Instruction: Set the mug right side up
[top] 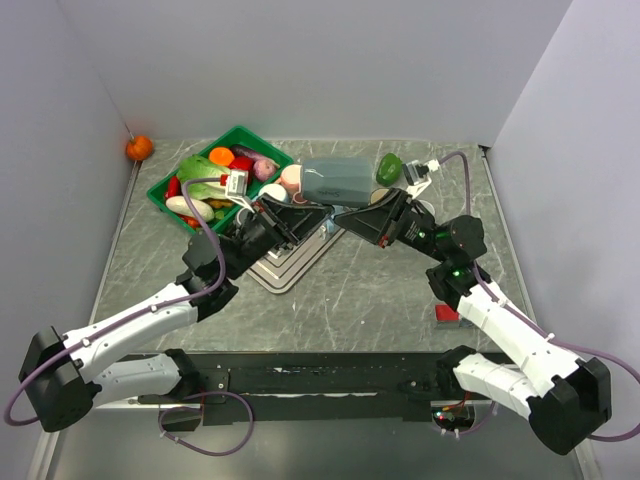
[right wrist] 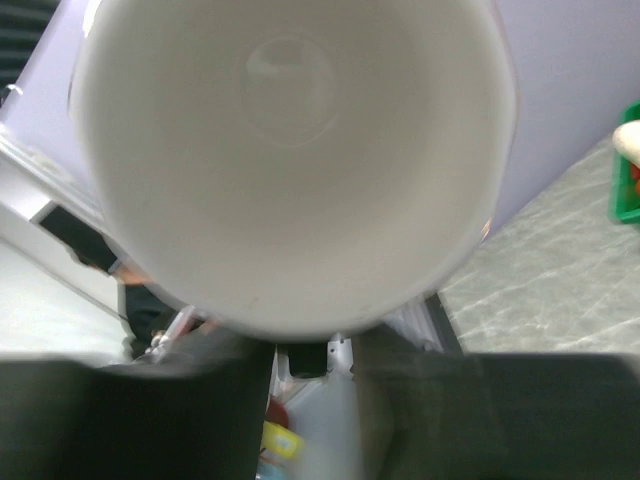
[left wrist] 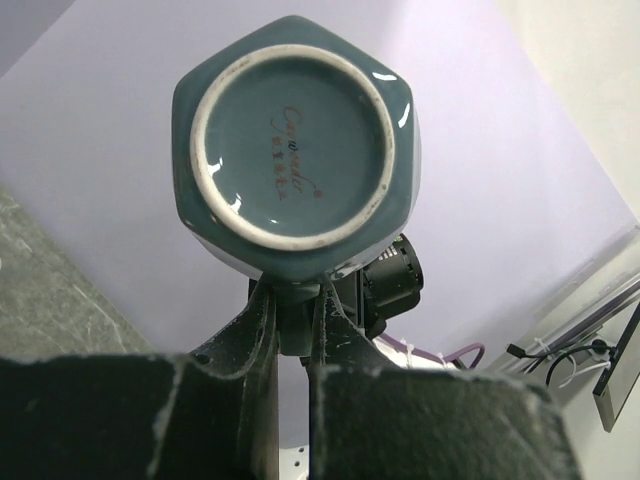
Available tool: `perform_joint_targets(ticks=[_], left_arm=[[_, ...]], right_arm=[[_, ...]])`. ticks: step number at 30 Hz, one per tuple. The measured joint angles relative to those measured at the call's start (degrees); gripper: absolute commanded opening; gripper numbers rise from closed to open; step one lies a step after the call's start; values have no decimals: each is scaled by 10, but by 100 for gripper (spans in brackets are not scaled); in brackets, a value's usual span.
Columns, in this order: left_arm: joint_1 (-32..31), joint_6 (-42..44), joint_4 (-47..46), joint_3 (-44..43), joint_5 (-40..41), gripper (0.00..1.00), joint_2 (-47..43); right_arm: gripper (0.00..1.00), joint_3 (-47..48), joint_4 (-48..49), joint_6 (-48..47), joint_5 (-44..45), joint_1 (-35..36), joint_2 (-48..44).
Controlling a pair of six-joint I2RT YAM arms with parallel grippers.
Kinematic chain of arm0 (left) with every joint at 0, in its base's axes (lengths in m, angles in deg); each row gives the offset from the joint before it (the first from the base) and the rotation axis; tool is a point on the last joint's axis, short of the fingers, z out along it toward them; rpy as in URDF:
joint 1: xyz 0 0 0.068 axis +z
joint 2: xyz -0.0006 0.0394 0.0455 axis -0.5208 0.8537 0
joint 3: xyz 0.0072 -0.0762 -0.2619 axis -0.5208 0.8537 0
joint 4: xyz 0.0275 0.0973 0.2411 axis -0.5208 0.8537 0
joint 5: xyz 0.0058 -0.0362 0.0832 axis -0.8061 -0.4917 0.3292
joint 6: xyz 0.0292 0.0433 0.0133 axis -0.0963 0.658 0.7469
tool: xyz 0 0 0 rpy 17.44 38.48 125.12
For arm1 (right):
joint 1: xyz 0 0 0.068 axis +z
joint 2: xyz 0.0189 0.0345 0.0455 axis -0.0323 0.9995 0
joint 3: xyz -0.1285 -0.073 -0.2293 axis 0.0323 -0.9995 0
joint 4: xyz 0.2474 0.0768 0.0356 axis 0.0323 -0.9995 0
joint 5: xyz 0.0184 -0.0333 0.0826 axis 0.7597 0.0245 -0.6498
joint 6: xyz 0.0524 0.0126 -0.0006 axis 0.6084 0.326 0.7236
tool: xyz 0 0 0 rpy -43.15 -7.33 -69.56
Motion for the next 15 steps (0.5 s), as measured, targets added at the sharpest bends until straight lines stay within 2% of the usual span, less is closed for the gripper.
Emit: perform_joint_targets(ticks=[1,4,5,7,8,10,11,15], left_arm=[[2,-5,-6,5,1,1,0],[2,-10,-15,8,1,2,0],[2,-9,-16,8,1,12,0],[2,-4,-13,7,1,25,-2],[2,2,-7,7,1,42,-2],[2,16,8,4,0,52,-5],[1,24,17,2,-2,65,-6],[-4,63,76,-14,-8,84,-14]], right_arm=[[0,1,0,7,4,0,0],[0,6,-3,8,3,2,0],[0,9,-7,7,3,2,0],[0,12,-16,-1,4,3,-1],[0,12,-24,-6,5,3,-3],[0,17,-47,-21,8,4,-9],[0,20,-67,-31,18,5,-13],[0,48,-187,-94,66,8,-31]])
